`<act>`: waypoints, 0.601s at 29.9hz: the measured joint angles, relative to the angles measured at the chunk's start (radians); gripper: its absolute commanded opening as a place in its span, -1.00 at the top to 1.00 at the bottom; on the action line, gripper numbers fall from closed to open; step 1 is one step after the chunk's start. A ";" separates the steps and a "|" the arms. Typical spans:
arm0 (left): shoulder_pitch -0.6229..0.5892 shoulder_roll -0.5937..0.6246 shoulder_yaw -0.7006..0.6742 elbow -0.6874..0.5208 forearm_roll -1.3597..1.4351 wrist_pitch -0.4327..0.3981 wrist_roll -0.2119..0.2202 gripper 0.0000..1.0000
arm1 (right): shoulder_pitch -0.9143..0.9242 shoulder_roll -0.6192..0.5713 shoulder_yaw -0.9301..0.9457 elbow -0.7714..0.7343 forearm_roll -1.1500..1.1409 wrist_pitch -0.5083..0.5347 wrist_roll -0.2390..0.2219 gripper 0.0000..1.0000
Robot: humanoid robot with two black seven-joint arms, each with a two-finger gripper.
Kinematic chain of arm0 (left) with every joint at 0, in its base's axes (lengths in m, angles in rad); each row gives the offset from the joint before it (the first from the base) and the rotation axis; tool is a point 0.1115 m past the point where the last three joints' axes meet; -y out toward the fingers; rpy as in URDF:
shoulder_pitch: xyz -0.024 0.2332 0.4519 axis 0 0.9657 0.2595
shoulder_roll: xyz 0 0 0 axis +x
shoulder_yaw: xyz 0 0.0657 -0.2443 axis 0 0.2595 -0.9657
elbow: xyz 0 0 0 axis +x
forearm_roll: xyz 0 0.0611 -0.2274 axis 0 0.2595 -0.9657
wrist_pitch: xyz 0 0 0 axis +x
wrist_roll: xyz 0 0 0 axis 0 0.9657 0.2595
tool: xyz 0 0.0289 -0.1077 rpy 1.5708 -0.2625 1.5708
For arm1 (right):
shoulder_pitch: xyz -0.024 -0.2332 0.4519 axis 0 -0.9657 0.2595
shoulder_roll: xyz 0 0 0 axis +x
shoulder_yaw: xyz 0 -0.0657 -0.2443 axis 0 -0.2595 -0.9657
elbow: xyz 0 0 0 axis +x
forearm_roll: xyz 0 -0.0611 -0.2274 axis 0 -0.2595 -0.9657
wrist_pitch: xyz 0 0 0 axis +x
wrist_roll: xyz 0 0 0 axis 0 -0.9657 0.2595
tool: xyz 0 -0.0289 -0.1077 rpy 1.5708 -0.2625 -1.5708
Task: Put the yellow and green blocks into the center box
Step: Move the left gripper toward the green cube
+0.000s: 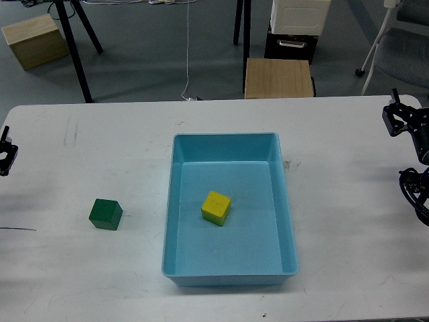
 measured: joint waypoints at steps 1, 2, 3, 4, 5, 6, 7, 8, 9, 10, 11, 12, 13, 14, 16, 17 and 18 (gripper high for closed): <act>0.000 0.000 -0.002 0.000 -0.002 0.000 -0.001 -1.00 | -0.001 0.003 0.000 0.000 -0.004 -0.001 0.000 -0.97; 0.000 0.000 -0.004 0.000 -0.002 0.000 -0.003 -1.00 | -0.002 0.005 0.000 0.000 -0.008 -0.002 0.001 -0.97; 0.000 0.000 -0.005 0.000 -0.003 0.000 -0.004 -1.00 | -0.003 0.005 0.000 0.001 -0.011 -0.002 0.001 -0.97; 0.000 0.001 -0.006 0.001 -0.003 0.000 -0.005 -1.00 | -0.004 0.006 0.000 0.002 -0.015 -0.003 0.002 -0.97; 0.000 0.004 -0.006 0.002 -0.002 0.000 -0.005 -1.00 | -0.005 0.006 0.000 0.002 -0.021 -0.002 0.003 -0.97; -0.001 0.014 -0.006 0.005 0.000 0.000 -0.002 -1.00 | -0.006 0.006 0.000 0.002 -0.029 -0.002 0.003 -0.98; -0.001 0.027 -0.004 0.007 0.002 0.000 0.001 -1.00 | -0.006 0.006 0.000 0.001 -0.037 -0.002 0.003 -0.97; -0.001 0.049 0.001 0.009 0.006 0.000 0.008 -1.00 | -0.006 0.006 0.000 0.001 -0.048 -0.001 0.003 -0.97; 0.001 0.069 0.007 0.010 0.011 0.000 0.017 -1.00 | -0.006 0.006 0.000 0.001 -0.060 0.000 0.003 -0.97; 0.004 0.093 0.019 0.009 0.024 0.000 0.033 -1.00 | -0.006 0.006 0.000 0.001 -0.071 0.000 0.003 -0.97; 0.009 0.117 0.038 0.007 0.044 0.000 0.053 -1.00 | -0.006 0.005 0.000 0.001 -0.082 0.000 0.003 -0.97; 0.011 0.145 0.060 0.004 0.072 0.000 0.072 -1.00 | -0.006 0.005 0.000 0.001 -0.092 0.001 0.003 -0.97; 0.012 0.173 0.077 0.003 0.100 0.000 0.084 -1.00 | -0.006 0.005 0.000 0.001 -0.098 0.001 0.003 -0.97; 0.013 0.207 0.093 0.001 0.135 0.000 0.092 -1.00 | -0.007 0.005 0.000 0.001 -0.103 0.001 0.004 -0.97; 0.015 0.273 0.115 0.001 0.218 0.000 0.103 -1.00 | -0.009 0.005 0.000 0.001 -0.108 0.001 0.004 -0.97; 0.015 0.298 0.121 0.002 0.266 0.000 0.105 -1.00 | -0.010 0.005 0.000 0.000 -0.110 0.001 0.004 -0.97; 0.013 0.316 0.125 0.003 0.320 0.000 0.106 -1.00 | -0.011 0.005 0.000 0.000 -0.111 0.001 0.004 -0.97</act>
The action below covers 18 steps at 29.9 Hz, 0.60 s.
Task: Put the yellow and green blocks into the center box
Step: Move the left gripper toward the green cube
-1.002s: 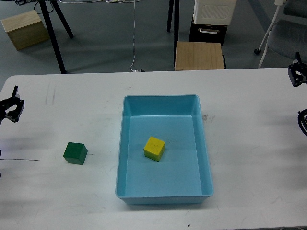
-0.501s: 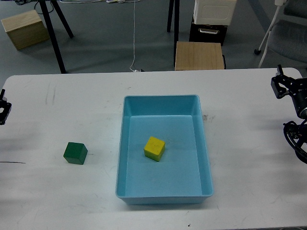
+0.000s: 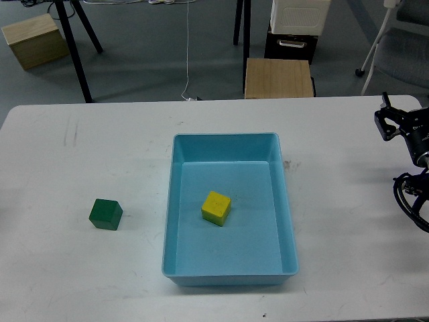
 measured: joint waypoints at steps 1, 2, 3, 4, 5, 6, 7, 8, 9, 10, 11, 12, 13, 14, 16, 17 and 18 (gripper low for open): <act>-0.003 0.019 0.001 0.002 0.071 0.000 0.000 -1.00 | -0.002 0.000 0.000 0.000 -0.003 0.000 0.001 -0.97; -0.010 0.040 0.000 0.004 0.149 0.000 -0.003 -1.00 | -0.002 0.000 0.000 0.000 -0.010 0.000 0.001 -0.97; -0.022 0.064 -0.003 0.005 0.228 0.000 -0.006 -1.00 | -0.004 0.001 0.000 0.002 -0.018 0.000 0.001 -0.97; -0.039 0.088 -0.005 0.007 0.310 0.000 -0.011 -1.00 | -0.005 0.001 0.000 0.002 -0.026 0.000 0.001 -0.97; -0.062 0.106 -0.008 0.008 0.402 0.000 -0.018 -1.00 | -0.005 0.001 0.000 0.003 -0.031 0.000 0.001 -0.97; -0.084 0.116 -0.011 0.005 0.486 0.000 -0.027 -1.00 | -0.006 0.001 0.000 0.003 -0.035 0.000 0.002 -0.97; -0.111 0.123 -0.013 -0.002 0.579 0.000 -0.042 -1.00 | -0.006 0.000 0.000 0.004 -0.037 0.000 0.002 -0.97; -0.141 0.126 -0.013 -0.014 0.679 0.000 -0.064 -0.99 | -0.006 -0.001 0.001 0.004 -0.038 0.000 0.002 -0.97; -0.171 0.129 -0.013 -0.032 0.771 -0.001 -0.086 -1.00 | -0.006 -0.002 0.001 0.005 -0.040 0.001 0.002 -0.97; -0.194 0.129 -0.011 -0.050 0.847 0.000 -0.100 -0.99 | -0.006 -0.004 0.002 0.005 -0.040 0.001 0.002 -0.97; -0.215 0.129 -0.006 -0.074 0.936 0.000 -0.110 -0.99 | -0.006 -0.005 0.002 0.005 -0.041 0.001 0.002 -0.97; -0.232 0.129 -0.004 -0.100 1.027 -0.001 -0.116 -1.00 | -0.006 -0.007 0.003 0.005 -0.041 0.001 0.002 -0.97; -0.246 0.129 -0.004 -0.129 1.121 0.000 -0.120 -1.00 | -0.006 -0.010 0.004 0.007 -0.041 0.001 0.002 -0.97; -0.258 0.129 -0.003 -0.163 1.211 0.000 -0.124 -1.00 | -0.006 -0.012 0.004 0.009 -0.041 0.001 0.002 -0.97; -0.268 0.132 -0.001 -0.228 1.353 0.000 -0.128 -1.00 | -0.006 -0.014 0.005 0.015 -0.041 0.001 0.002 -0.97; -0.268 0.135 0.002 -0.262 1.417 0.000 -0.129 -1.00 | -0.005 -0.014 0.005 0.016 -0.041 0.001 0.002 -0.97; -0.266 0.138 0.009 -0.297 1.478 0.000 -0.128 -1.00 | -0.005 -0.015 0.005 0.017 -0.042 0.001 0.002 -0.97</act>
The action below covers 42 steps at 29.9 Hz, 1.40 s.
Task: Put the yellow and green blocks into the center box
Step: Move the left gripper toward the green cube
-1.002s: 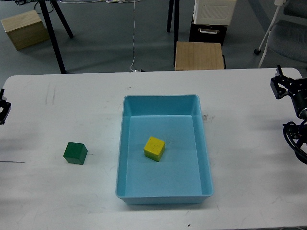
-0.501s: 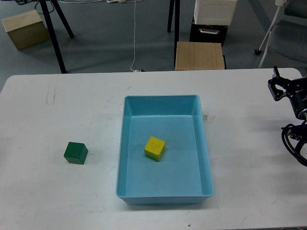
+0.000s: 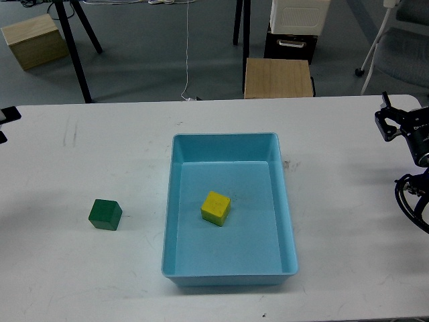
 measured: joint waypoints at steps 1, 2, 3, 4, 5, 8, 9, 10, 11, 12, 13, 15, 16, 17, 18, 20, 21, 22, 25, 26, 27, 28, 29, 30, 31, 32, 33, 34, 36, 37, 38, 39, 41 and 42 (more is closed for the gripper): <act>0.001 0.002 0.013 -0.031 0.063 0.000 0.002 -1.00 | 0.000 0.000 0.000 0.001 0.000 0.000 0.000 -0.97; 0.002 0.004 0.030 -0.055 0.126 0.000 0.004 -1.00 | 0.000 0.000 0.000 0.001 -0.001 0.000 0.000 -0.97; 0.002 0.007 0.044 -0.072 0.174 0.000 0.004 -1.00 | 0.000 -0.001 0.000 0.001 -0.001 0.000 0.000 -0.97; 0.002 0.014 0.061 -0.086 0.217 0.000 0.005 -1.00 | 0.000 -0.001 0.000 0.001 -0.001 0.000 0.000 -0.97; 0.000 0.021 0.073 -0.095 0.245 0.000 0.008 -1.00 | 0.000 -0.001 0.000 0.001 -0.001 0.000 0.000 -0.97; -0.006 0.028 0.086 -0.107 0.272 0.000 0.012 -1.00 | 0.000 0.002 -0.002 0.002 -0.002 0.000 0.000 -0.97; -0.011 0.029 0.084 -0.108 0.272 0.000 0.012 -0.99 | -0.001 0.004 -0.003 0.002 -0.002 0.000 0.000 -0.97; -0.021 0.030 0.076 -0.109 0.266 0.000 0.012 -0.99 | -0.001 0.005 -0.003 0.002 -0.002 0.000 0.000 -0.97; -0.034 0.030 0.068 -0.108 0.253 0.000 0.012 -0.98 | -0.001 0.005 -0.003 0.003 -0.002 0.000 0.001 -0.97; -0.053 0.030 0.059 -0.106 0.230 0.000 0.013 -0.97 | -0.001 0.005 -0.003 0.005 -0.002 0.000 0.001 -0.97; -0.073 0.030 0.054 -0.102 0.202 0.000 0.018 -0.95 | -0.001 0.005 -0.003 0.008 -0.002 0.000 0.001 -0.97; -0.107 0.027 0.048 -0.092 0.142 0.000 0.024 -0.92 | -0.001 0.001 -0.003 0.012 -0.002 0.000 0.002 -0.97; -0.117 0.024 0.044 -0.085 0.110 0.000 0.022 -0.91 | -0.001 0.001 -0.002 0.012 -0.002 0.000 0.002 -0.97; -0.123 0.019 0.038 -0.079 0.083 0.000 0.021 -0.91 | -0.002 0.000 -0.001 0.012 -0.002 0.000 0.002 -0.97; -0.126 0.011 0.031 -0.072 0.054 0.000 0.019 -0.91 | -0.002 0.000 -0.001 0.013 -0.002 0.000 0.002 -0.97; -0.128 -0.005 0.021 -0.066 0.017 0.000 0.016 -0.91 | -0.004 0.000 -0.001 0.014 -0.002 0.001 0.002 -0.97; -0.128 -0.010 0.019 -0.063 0.007 0.000 0.016 -0.92 | -0.006 -0.001 -0.001 0.014 -0.002 0.002 0.003 -0.97; -0.127 -0.016 0.017 -0.060 -0.001 0.000 0.015 -0.93 | -0.009 -0.001 -0.001 0.014 -0.002 0.002 0.003 -0.97; -0.120 -0.026 0.015 -0.054 -0.014 0.000 -0.013 -0.99 | -0.013 -0.001 -0.001 0.014 -0.003 0.003 0.003 -0.97; -0.117 -0.027 0.015 -0.050 -0.016 0.000 -0.034 -0.99 | -0.013 -0.001 -0.001 0.014 -0.003 0.003 0.003 -0.97; -0.113 -0.027 0.015 -0.046 -0.017 0.000 -0.053 -0.99 | -0.013 -0.001 -0.001 0.014 -0.005 0.004 0.003 -0.97; -0.108 -0.027 0.017 -0.043 -0.017 0.000 -0.070 -0.99 | -0.014 -0.001 -0.001 0.014 -0.010 0.004 0.003 -0.97; -0.102 -0.027 0.019 -0.041 -0.020 0.000 -0.080 -1.00 | -0.015 -0.001 -0.001 0.014 -0.016 0.004 0.003 -0.97; -0.094 -0.027 0.019 -0.040 -0.025 0.000 -0.086 -1.00 | -0.015 -0.001 -0.001 0.014 -0.024 0.005 0.003 -0.97; -0.085 -0.027 0.020 -0.039 -0.034 0.000 -0.088 -1.00 | -0.015 -0.001 -0.001 0.013 -0.032 0.006 0.003 -0.97; -0.077 -0.027 0.020 -0.038 -0.044 0.000 -0.090 -1.00 | -0.015 -0.001 -0.001 0.013 -0.037 0.007 0.003 -0.98; -0.069 -0.027 0.021 -0.038 -0.053 0.000 -0.090 -1.00 | -0.015 -0.001 0.000 0.013 -0.041 0.008 0.003 -0.97; -0.060 -0.027 0.022 -0.039 -0.059 0.000 -0.091 -1.00 | -0.015 0.000 0.000 0.013 -0.044 0.008 0.003 -0.97; -0.047 -0.024 0.024 -0.045 -0.062 0.000 -0.091 -1.00 | -0.015 0.001 0.001 0.014 -0.046 0.009 0.003 -0.98; -0.044 -0.018 0.024 -0.053 -0.062 0.000 -0.091 -1.00 | -0.015 0.001 0.001 0.017 -0.047 0.009 0.003 -0.98; -0.041 -0.011 0.025 -0.066 -0.062 0.000 -0.091 -1.00 | -0.015 0.001 0.001 0.019 -0.048 0.009 0.003 -0.97; -0.040 -0.004 0.026 -0.084 -0.058 0.000 -0.091 -1.00 | -0.015 0.001 0.001 0.022 -0.050 0.009 0.003 -0.97; -0.039 0.009 0.035 -0.128 -0.028 0.000 -0.091 -1.00 | -0.017 0.000 0.001 0.025 -0.056 0.009 0.003 -0.97; -0.039 0.012 0.039 -0.147 -0.004 0.000 -0.091 -1.00 | -0.019 0.000 0.001 0.026 -0.059 0.009 0.003 -0.97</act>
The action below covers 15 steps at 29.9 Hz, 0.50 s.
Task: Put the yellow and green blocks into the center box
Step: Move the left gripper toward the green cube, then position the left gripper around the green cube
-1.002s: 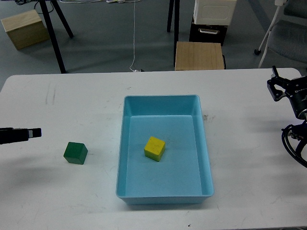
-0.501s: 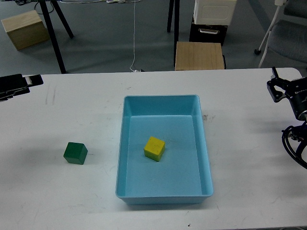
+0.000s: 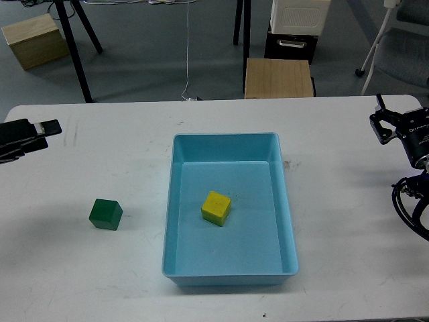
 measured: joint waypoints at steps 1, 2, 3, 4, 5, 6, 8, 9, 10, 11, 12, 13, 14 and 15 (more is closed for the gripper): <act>0.000 0.002 0.004 -0.022 0.034 0.000 0.000 -1.00 | -0.002 0.000 0.000 0.000 -0.002 0.000 0.000 -0.97; 0.000 0.002 0.010 -0.044 0.076 0.000 0.000 -1.00 | -0.003 -0.001 0.000 0.001 -0.004 0.000 0.000 -0.97; 0.001 0.002 0.019 -0.062 0.123 0.000 0.000 -1.00 | -0.003 -0.002 0.000 0.001 -0.004 0.000 0.000 -0.97; 0.002 0.000 0.034 -0.073 0.171 0.000 0.000 -1.00 | -0.004 -0.002 0.001 0.001 -0.005 0.000 0.000 -0.97; 0.003 -0.004 0.054 -0.079 0.221 0.006 0.000 -1.00 | -0.004 -0.002 0.001 0.001 -0.005 0.000 0.000 -0.97; 0.003 -0.007 0.075 -0.082 0.264 0.021 0.000 -1.00 | -0.004 -0.002 0.001 0.001 -0.005 0.000 0.000 -0.97; 0.005 -0.010 0.137 -0.082 0.374 0.075 0.009 -1.00 | -0.004 -0.003 0.002 0.001 -0.005 0.000 0.000 -0.97; 0.005 -0.011 0.168 -0.081 0.420 0.102 0.019 -1.00 | -0.004 -0.004 0.002 0.001 -0.005 0.000 0.000 -0.97; 0.003 -0.012 0.191 -0.081 0.453 0.120 0.027 -1.00 | -0.004 -0.004 0.003 0.002 -0.005 0.000 0.000 -0.97; -0.001 -0.013 0.211 -0.081 0.480 0.134 0.034 -1.00 | -0.004 -0.004 0.003 0.002 -0.005 0.000 0.000 -0.97; -0.005 -0.016 0.222 -0.081 0.495 0.143 0.040 -1.00 | -0.004 -0.004 0.003 0.002 -0.005 0.000 0.000 -0.97; -0.007 -0.022 0.230 -0.081 0.504 0.147 0.045 -1.00 | -0.004 -0.004 0.003 0.003 -0.005 0.000 0.000 -0.97; -0.008 -0.030 0.235 -0.079 0.510 0.149 0.051 -1.00 | -0.004 -0.004 0.003 0.004 -0.005 -0.001 0.000 -0.97; -0.009 -0.040 0.239 -0.073 0.514 0.150 0.060 -1.00 | -0.004 -0.004 0.003 0.006 -0.006 -0.002 0.001 -0.97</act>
